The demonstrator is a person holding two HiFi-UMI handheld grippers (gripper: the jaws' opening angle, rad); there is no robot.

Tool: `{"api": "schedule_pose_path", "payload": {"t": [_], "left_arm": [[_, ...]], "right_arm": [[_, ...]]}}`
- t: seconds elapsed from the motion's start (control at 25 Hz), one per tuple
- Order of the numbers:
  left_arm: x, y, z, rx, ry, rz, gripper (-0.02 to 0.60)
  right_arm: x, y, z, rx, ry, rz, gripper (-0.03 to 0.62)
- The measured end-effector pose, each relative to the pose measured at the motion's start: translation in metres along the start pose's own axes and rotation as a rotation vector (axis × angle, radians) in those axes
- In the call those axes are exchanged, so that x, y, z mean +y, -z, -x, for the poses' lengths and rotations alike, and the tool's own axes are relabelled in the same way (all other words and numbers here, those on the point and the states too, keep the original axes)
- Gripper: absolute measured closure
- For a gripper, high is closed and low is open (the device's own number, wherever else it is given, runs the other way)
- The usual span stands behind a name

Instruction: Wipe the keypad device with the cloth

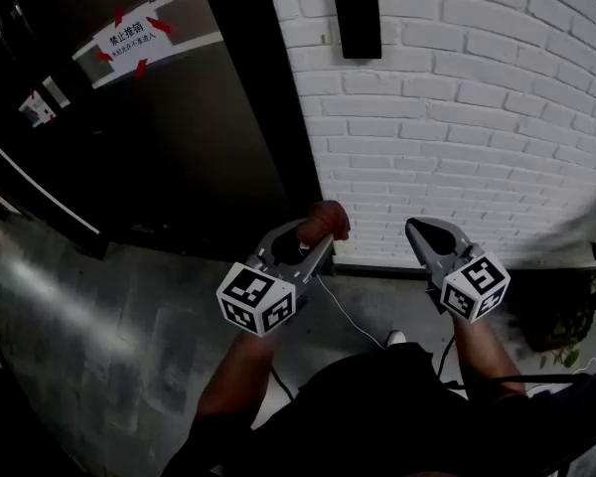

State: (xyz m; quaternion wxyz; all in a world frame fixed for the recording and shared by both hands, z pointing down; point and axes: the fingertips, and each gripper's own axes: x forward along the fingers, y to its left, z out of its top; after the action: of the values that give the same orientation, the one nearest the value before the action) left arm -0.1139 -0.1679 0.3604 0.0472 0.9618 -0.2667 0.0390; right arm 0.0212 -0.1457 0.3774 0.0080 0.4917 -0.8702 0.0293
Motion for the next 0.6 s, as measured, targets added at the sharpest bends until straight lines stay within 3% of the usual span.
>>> {"api": "schedule_pose_path", "payload": {"t": [0.28,0.6], "left_arm": [[0.023,-0.106,-0.051,-0.066,-0.048,-0.206,0.413],[0.04,-0.22,-0.117,-0.147,-0.085,-0.249,0.413]], "right_arm": [[-0.048,-0.014,-0.022,-0.024,-0.045,0.029,0.603],[-0.079,-0.019,-0.041,-0.02,-0.135,0.041,0.603]]}}
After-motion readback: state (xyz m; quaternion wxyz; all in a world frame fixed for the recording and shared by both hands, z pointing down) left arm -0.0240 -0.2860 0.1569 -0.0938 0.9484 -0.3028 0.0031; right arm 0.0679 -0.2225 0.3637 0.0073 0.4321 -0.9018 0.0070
